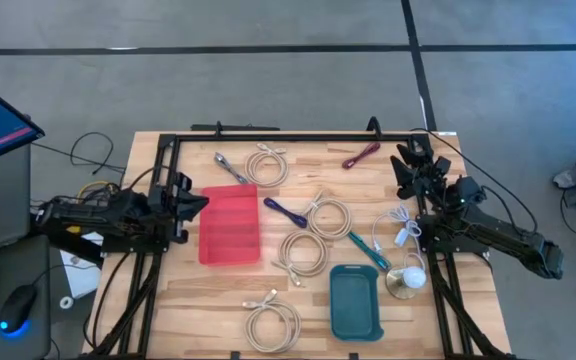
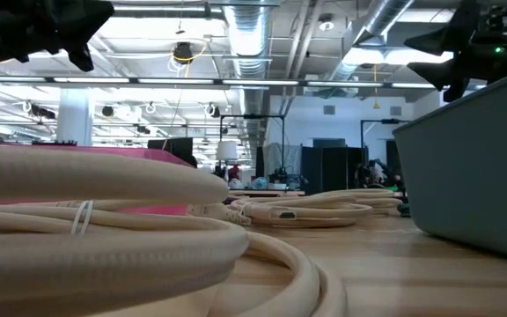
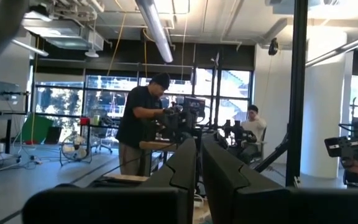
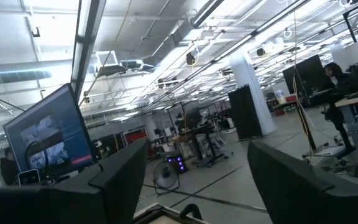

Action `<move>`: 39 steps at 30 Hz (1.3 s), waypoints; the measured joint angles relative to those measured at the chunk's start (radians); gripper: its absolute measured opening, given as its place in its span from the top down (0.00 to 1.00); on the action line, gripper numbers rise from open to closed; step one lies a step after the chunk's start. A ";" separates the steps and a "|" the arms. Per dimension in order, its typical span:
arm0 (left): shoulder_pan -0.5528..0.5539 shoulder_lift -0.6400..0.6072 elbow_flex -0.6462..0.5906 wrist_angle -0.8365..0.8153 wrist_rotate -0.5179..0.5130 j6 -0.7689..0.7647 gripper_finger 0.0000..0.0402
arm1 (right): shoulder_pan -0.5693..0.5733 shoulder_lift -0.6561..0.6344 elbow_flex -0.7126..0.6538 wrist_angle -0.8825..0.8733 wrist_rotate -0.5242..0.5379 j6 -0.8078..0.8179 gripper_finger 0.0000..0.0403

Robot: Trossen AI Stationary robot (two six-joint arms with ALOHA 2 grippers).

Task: Pick & Place USB Port
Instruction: Put the red charger cable into the red bin

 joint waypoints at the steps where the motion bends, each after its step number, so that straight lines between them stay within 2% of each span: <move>1: 0.000 0.003 0.000 0.000 0.000 0.000 0.94 | 0.000 0.000 0.000 0.000 -0.001 0.000 0.33; 12: 0.000 0.004 0.000 0.078 0.001 0.000 0.94 | 0.000 0.000 0.001 0.001 0.021 0.098 0.33; 15: 0.000 0.004 0.000 0.083 -0.019 -0.017 0.94 | 0.000 0.001 0.030 -0.063 0.029 0.120 0.33; 19: 0.001 0.010 0.001 0.056 -0.183 -0.139 0.94 | 0.003 0.001 0.142 -0.303 0.026 0.108 0.33; 23: 0.000 0.061 0.003 0.035 -0.212 -0.230 0.94 | 0.001 0.021 0.289 -0.693 0.033 0.086 0.33; 25: 0.000 0.103 0.024 0.035 -0.221 -0.263 0.94 | 0.000 0.033 0.354 -0.828 0.045 0.093 0.33; 29: 0.000 0.213 0.124 -0.018 -0.232 -0.261 0.94 | 0.004 0.063 0.460 -0.943 0.044 0.094 0.33; 34: 0.019 0.348 0.324 -0.239 -0.267 -0.179 0.94 | 0.023 0.091 0.550 -0.944 0.044 0.089 0.33; 39: 0.041 0.428 0.502 -0.352 -0.284 -0.074 0.94 | 0.060 0.139 0.599 -0.986 0.024 0.096 0.33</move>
